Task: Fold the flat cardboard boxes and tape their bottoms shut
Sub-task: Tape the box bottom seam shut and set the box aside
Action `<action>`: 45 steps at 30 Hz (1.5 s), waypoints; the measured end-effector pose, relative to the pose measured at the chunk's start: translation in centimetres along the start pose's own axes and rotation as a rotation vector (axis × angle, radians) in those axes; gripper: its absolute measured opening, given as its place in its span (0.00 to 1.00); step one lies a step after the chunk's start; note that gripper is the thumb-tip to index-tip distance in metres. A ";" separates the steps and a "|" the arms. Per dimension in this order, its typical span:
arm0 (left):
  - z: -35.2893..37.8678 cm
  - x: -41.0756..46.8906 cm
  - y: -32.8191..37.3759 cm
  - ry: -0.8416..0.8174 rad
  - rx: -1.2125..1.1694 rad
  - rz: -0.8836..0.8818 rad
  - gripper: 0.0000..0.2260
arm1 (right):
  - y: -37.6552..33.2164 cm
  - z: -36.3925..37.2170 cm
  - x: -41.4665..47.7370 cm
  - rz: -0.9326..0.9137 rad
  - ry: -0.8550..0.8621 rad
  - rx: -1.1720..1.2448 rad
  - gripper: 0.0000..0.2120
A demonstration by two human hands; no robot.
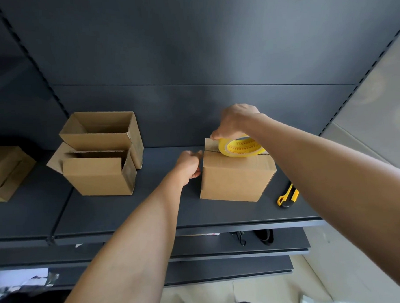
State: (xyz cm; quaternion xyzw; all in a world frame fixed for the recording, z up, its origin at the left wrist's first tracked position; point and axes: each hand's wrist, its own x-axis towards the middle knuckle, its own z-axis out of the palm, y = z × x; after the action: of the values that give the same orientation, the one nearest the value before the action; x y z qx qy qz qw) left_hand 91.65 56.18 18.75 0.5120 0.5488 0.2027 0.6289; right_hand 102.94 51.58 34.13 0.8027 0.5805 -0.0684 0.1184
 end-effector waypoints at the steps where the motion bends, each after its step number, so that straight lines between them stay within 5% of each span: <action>1: 0.2 0.0 -0.1 -0.010 -0.013 -0.015 0.11 | 0.0 0.1 0.1 0.003 0.002 0.005 0.18; 9: -0.2 0.1 -1.3 0.008 0.048 -0.151 0.25 | 0.4 0.1 0.3 -0.004 0.008 0.019 0.19; 16: -0.2 -0.2 1.7 0.053 0.009 0.195 0.05 | 0.4 -0.1 0.3 -0.015 -0.003 0.012 0.18; 19: 0.0 -1.0 1.9 -0.258 -0.168 0.214 0.26 | 0.6 0.0 0.4 -0.017 0.004 -0.001 0.16; 22: -0.1 -1.4 1.7 -0.455 -0.049 0.157 0.36 | 0.8 0.0 0.4 -0.026 0.020 0.014 0.15; 27: -0.1 -1.8 2.0 -0.484 0.272 0.187 0.53 | 1.0 -0.2 0.4 -0.049 0.008 0.030 0.15; 35: 0.8 -2.3 3.0 -0.370 0.674 0.305 0.54 | 1.2 -0.3 0.8 -0.064 -0.016 0.035 0.13; 45: 0.6 -1.7 2.4 -0.355 0.673 0.353 0.52 | 4.0 -1.8 0.3 -0.057 -0.117 0.161 0.19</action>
State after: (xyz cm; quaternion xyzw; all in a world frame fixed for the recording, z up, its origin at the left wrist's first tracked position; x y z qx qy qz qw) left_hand 92.41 55.53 21.58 0.8022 0.3714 0.0254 0.4668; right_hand 106.81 51.17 36.27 0.7874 0.5879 -0.1647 0.0854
